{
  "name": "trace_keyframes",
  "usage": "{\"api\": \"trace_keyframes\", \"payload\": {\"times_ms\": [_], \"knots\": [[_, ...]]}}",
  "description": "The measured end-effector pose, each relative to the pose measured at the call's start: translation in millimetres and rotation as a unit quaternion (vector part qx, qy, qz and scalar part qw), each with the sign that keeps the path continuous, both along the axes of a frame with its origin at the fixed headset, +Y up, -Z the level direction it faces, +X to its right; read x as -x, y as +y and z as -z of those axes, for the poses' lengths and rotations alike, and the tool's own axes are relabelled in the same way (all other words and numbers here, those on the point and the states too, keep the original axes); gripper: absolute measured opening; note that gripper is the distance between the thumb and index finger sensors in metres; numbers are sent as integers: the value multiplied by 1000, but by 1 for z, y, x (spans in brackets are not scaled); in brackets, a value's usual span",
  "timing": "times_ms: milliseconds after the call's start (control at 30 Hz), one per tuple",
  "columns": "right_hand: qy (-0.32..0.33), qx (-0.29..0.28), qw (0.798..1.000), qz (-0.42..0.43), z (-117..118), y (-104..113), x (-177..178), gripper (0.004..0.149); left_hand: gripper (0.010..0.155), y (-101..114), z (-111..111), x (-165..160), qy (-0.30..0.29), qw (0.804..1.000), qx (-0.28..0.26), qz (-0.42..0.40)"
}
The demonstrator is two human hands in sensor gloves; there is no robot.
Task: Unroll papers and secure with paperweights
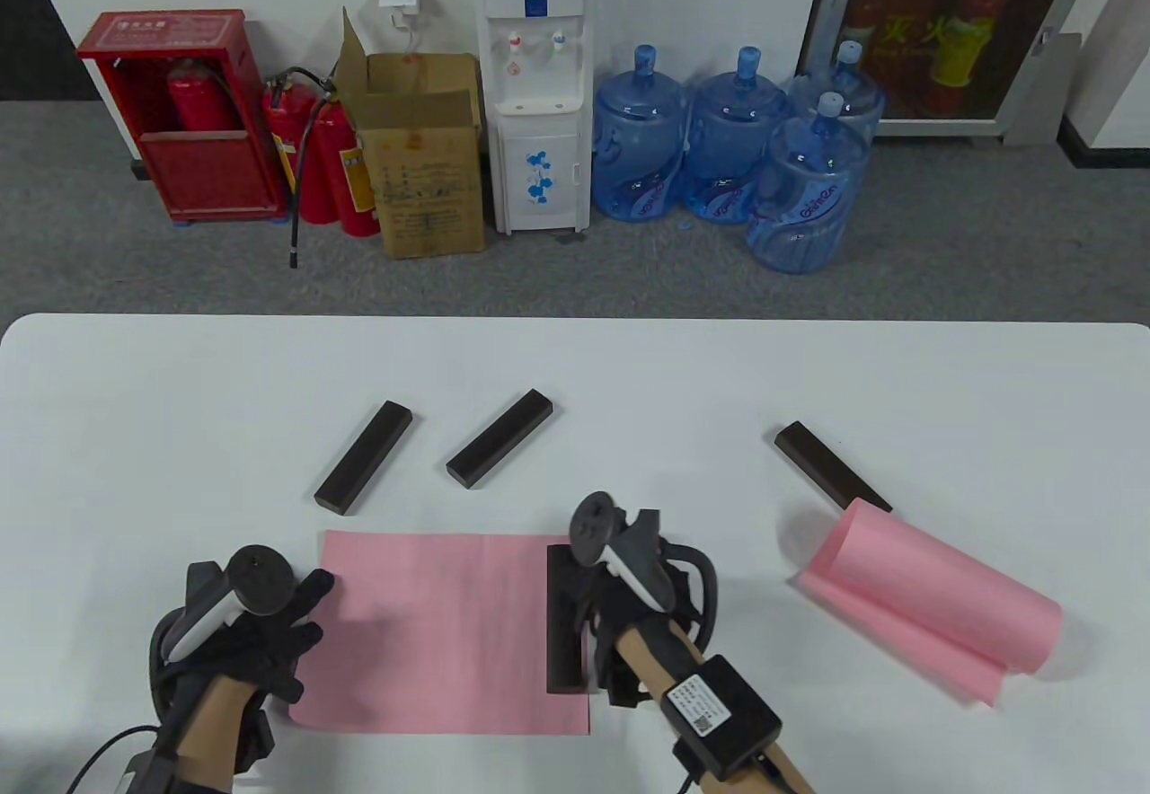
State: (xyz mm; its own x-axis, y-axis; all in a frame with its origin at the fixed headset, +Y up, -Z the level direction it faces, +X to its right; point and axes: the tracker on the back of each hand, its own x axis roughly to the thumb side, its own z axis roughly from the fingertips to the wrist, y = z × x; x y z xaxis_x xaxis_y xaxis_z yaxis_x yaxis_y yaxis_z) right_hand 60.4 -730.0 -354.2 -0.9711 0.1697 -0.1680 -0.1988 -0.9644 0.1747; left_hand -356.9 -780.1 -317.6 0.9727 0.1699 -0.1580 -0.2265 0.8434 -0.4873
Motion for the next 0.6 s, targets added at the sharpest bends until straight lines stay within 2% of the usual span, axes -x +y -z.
{"api": "trace_keyframes", "payload": {"times_ms": [100,200,400,467,600], "knots": [[5,-24,1000,-1,-5,1,-50,85,60,0,0,0,0,1000,1,0],[40,-17,999,13,-15,-15,-80,87,61,0,0,0,-1,1000,2,1],[80,-42,993,-71,-35,-33,-92,84,61,0,0,0,1,1000,2,0],[86,-38,991,-94,-38,-32,-93,84,60,0,0,0,2,1000,3,-1],[88,-64,991,-79,-42,-26,-98,83,61,-1,-2,1,1,1000,-4,-6]]}}
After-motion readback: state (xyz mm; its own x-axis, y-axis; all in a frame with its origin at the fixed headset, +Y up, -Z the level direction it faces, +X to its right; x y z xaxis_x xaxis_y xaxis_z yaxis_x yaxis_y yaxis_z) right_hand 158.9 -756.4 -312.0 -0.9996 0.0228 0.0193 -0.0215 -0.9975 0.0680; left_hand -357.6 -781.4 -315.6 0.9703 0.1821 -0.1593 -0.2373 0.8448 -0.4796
